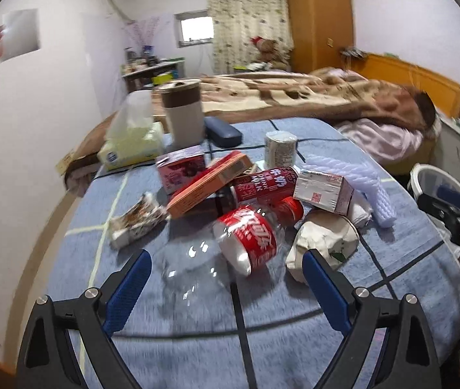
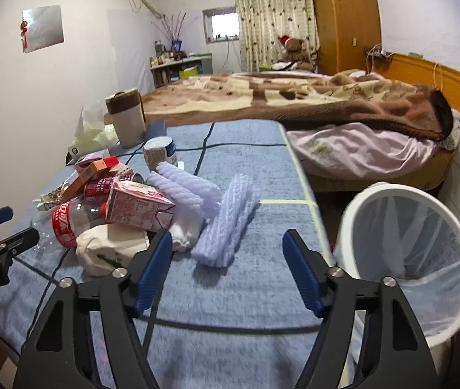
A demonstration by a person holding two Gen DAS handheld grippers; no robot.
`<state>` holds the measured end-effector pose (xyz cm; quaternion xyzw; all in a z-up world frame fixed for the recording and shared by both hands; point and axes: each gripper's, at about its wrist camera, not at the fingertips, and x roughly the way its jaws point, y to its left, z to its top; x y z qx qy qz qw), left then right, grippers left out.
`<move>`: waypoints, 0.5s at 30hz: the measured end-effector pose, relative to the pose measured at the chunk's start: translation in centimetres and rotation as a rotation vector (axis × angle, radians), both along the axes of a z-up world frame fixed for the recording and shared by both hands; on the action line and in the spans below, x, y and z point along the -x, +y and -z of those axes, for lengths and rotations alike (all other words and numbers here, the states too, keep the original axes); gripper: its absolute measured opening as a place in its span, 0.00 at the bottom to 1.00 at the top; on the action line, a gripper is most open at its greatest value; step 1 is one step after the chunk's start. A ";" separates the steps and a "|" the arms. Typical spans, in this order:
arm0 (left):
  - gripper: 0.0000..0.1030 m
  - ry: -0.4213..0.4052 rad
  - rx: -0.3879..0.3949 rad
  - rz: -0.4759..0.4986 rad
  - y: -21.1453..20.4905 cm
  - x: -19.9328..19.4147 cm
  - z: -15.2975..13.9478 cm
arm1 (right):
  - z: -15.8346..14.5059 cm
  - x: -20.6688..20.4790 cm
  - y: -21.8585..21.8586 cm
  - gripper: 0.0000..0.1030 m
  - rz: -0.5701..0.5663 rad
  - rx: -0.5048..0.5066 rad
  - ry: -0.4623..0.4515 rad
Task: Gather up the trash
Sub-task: 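Grasp the white mesh foam sleeves with the right gripper while the left gripper grasps the clear Coca-Cola bottle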
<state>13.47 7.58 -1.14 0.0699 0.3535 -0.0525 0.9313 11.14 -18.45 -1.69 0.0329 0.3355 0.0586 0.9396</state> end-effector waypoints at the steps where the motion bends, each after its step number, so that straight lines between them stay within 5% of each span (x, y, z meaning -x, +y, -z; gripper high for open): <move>1: 0.92 0.011 -0.012 0.007 0.0 -0.7 0.2 | 0.2 -0.5 0.1 0.67 0.003 0.006 0.008; 15: 0.89 0.151 -0.090 0.124 -0.8 -6.3 3.2 | 2.6 -5.1 0.9 0.51 0.013 -0.006 0.185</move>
